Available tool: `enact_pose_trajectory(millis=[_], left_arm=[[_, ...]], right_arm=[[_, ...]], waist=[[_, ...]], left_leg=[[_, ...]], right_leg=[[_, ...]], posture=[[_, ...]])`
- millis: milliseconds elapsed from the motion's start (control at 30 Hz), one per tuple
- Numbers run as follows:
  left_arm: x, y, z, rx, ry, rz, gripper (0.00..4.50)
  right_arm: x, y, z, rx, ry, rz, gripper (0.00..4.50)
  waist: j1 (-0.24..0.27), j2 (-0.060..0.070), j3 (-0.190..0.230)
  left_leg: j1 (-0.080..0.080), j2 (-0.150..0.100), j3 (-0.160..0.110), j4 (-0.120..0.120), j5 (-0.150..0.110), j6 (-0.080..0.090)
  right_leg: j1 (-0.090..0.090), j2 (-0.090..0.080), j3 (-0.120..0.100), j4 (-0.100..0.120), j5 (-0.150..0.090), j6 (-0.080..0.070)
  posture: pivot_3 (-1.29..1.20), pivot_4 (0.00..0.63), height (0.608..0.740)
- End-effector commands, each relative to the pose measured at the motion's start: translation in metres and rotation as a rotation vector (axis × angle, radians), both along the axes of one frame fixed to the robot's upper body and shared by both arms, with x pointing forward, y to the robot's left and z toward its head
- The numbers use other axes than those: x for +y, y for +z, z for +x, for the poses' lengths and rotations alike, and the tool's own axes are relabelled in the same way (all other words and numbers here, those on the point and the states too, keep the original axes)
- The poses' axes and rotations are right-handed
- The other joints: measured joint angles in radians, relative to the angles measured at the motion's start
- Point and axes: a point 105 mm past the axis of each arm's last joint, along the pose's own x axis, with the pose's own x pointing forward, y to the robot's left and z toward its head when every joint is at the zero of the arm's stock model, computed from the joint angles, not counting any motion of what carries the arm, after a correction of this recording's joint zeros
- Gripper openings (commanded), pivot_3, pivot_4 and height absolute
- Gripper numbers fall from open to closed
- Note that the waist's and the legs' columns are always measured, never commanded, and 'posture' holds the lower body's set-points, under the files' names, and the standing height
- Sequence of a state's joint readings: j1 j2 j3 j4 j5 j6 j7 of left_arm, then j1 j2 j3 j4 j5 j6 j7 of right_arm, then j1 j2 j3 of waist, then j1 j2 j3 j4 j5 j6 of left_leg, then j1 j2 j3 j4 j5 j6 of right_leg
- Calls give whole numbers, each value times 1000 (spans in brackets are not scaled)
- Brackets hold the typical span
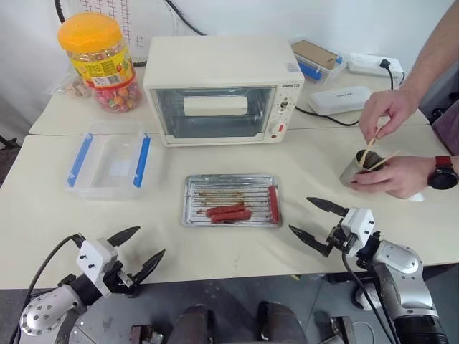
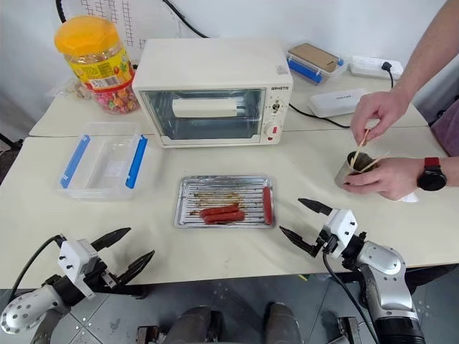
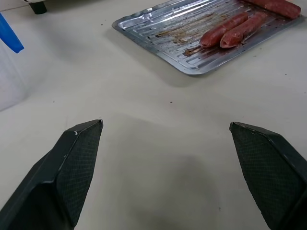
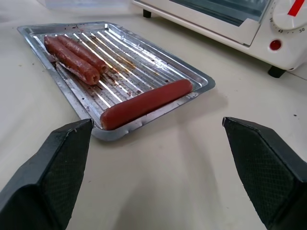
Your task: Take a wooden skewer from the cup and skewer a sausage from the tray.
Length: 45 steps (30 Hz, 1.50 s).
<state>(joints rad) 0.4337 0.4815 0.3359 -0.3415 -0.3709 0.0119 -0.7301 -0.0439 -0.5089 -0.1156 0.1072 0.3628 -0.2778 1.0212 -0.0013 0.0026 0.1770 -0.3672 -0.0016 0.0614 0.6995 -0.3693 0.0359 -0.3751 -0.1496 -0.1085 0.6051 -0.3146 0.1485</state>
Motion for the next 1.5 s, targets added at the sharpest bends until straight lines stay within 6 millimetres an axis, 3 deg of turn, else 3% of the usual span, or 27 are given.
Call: enact_pose_trajectory(millis=[33, 167, 933, 1500], left_arm=[[-3, 5, -3, -21, -10, 16, 4489], [-1, 7, -3, -41, -12, 31, 4489], [8, 10, -2, -70, 16, 81, 4489], [3, 10, 1, -73, 3, 76, 4489]], right_arm=[[-1, 7, 1, -30, 18, 2, 4500], [3, 2, -1, 38, 57, 32, 4500], [6, 11, 11, -32, 15, 21, 4500], [10, 14, 16, -41, 36, 16, 4500]], waist=[[0, 0, 0], [1, 0, 0], [0, 0, 0], [0, 0, 0]], left_leg=[[0, 0, 0, 0, 0, 0], [0, 0, 0, 0, 0, 0], [0, 0, 0, 0, 0, 0], [0, 0, 0, 0, 0, 0]], right_leg=[[0, 0, 0, 0, 0, 0], [0, 0, 0, 0, 0, 0], [0, 0, 0, 0, 0, 0], [0, 0, 0, 0, 0, 0]], posture=[[0, 150, 740], [0, 150, 740], [0, 150, 740], [0, 150, 740]])
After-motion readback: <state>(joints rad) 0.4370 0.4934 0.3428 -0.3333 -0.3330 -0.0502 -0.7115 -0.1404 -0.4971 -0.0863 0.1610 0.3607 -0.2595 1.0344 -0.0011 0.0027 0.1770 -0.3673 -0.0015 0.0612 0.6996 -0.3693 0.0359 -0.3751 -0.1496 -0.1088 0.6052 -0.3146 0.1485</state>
